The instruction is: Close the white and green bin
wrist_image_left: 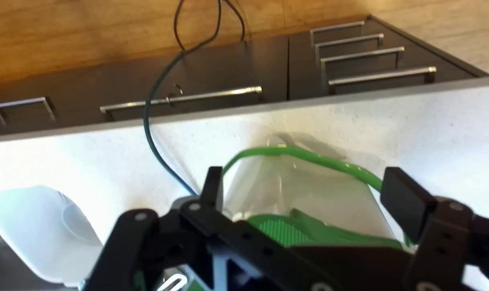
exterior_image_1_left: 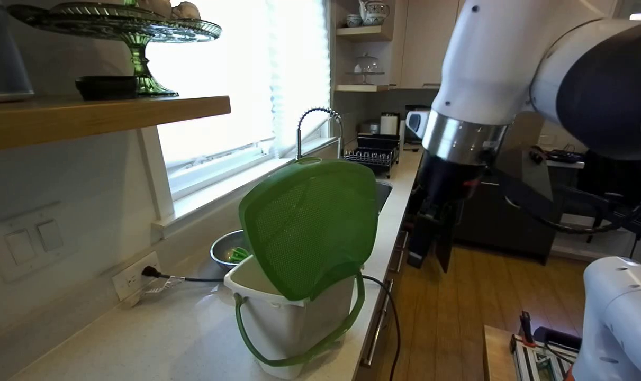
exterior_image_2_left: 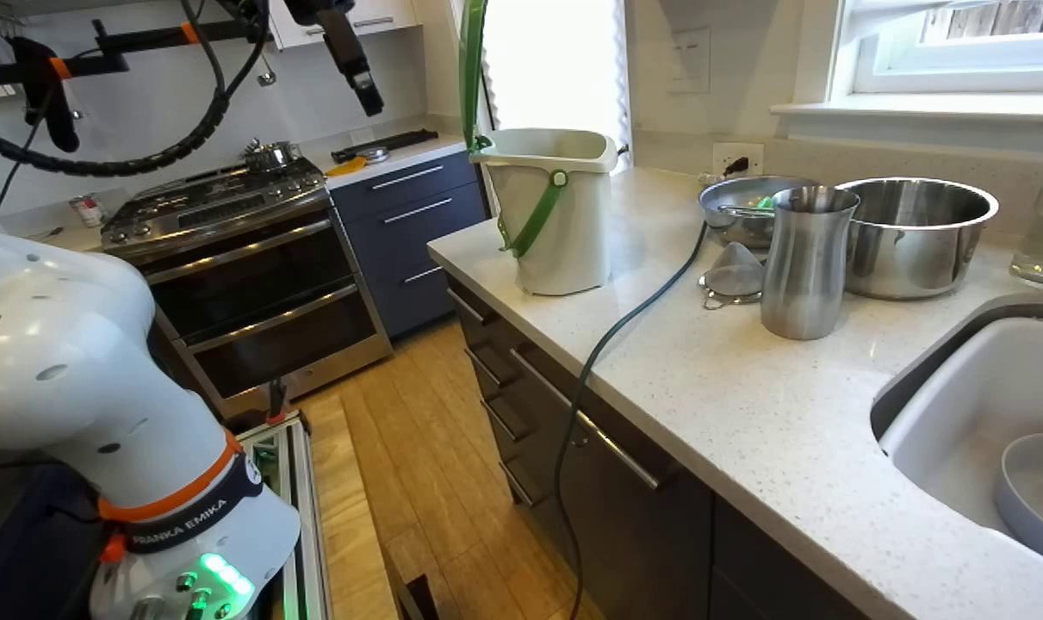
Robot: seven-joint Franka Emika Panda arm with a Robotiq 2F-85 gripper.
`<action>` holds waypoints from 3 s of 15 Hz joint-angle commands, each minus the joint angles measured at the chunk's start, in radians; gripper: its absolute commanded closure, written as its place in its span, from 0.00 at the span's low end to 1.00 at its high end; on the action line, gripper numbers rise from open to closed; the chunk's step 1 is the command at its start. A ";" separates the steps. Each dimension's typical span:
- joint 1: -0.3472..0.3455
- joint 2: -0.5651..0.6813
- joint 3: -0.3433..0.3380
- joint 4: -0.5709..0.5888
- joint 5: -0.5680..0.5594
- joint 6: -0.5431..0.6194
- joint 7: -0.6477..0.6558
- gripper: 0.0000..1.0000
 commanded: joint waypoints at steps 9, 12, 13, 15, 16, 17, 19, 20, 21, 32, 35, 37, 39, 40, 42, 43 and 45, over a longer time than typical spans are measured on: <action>-0.024 0.005 0.068 -0.014 -0.017 0.512 0.104 0.00; -0.018 0.010 0.065 0.005 -0.014 0.489 0.091 0.00; -0.020 0.011 0.064 0.005 -0.014 0.489 0.091 0.00; -0.020 0.011 0.064 0.005 -0.014 0.489 0.091 0.00; -0.026 0.018 0.066 0.004 -0.017 0.506 0.095 0.00; -0.037 0.028 0.069 0.002 -0.036 0.533 0.089 0.00; -0.041 0.049 0.063 0.007 -0.036 0.564 0.072 0.00; -0.040 0.060 0.059 0.010 -0.030 0.573 0.069 0.00; -0.034 0.074 0.052 0.013 -0.021 0.571 0.055 0.00; -0.039 0.155 0.024 0.007 -0.086 0.686 -0.029 0.00; -0.044 0.159 0.021 0.009 -0.090 0.690 -0.018 0.00; -0.053 0.161 0.018 0.028 -0.093 0.666 -0.010 0.00; -0.060 0.162 0.012 0.041 -0.095 0.665 -0.014 0.00; -0.063 0.163 0.007 0.049 -0.095 0.662 -0.017 0.00; -0.079 0.164 0.006 0.062 -0.106 0.659 -0.006 0.00; -0.082 0.165 0.003 0.067 -0.105 0.649 -0.006 0.00; -0.093 0.163 0.004 0.066 -0.110 0.639 0.002 0.00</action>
